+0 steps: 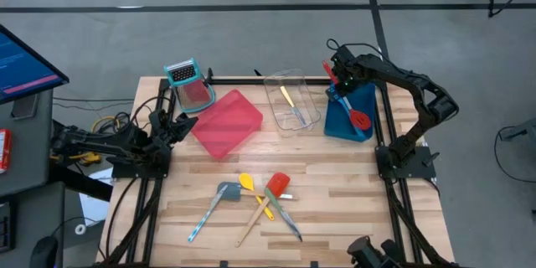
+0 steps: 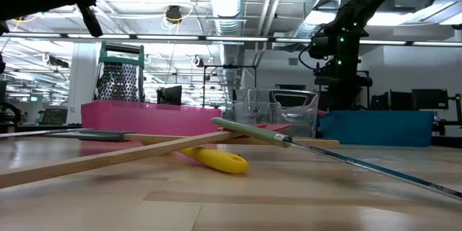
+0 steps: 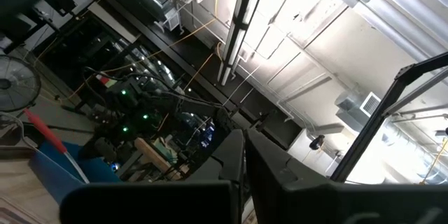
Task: Pick & Place Kitchen Items
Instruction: Put the red serving spoon into the blue bin, then put the green knife into the transparent bin
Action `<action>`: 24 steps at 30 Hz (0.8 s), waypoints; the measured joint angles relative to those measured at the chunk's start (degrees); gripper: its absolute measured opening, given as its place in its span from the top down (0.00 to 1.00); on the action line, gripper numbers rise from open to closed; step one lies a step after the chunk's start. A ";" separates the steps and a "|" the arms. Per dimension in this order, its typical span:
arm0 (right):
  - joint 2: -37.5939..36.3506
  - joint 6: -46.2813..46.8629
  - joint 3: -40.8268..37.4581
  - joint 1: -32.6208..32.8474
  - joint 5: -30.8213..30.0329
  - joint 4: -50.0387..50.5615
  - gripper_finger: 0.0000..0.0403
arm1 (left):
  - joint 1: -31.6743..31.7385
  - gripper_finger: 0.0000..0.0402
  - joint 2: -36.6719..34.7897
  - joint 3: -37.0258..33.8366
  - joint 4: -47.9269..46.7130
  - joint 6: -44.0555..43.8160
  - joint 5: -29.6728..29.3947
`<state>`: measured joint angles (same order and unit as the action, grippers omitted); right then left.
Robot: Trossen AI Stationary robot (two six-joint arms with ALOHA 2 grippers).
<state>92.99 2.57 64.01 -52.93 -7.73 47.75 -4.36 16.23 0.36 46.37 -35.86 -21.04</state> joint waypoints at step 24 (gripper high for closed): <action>-31.57 15.05 4.37 13.03 3.55 1.55 0.55 | -0.02 0.99 0.00 -0.01 0.07 -0.15 0.04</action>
<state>61.42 17.61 68.38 -39.90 -4.17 49.30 -4.38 16.23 0.35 46.44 -36.01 -20.99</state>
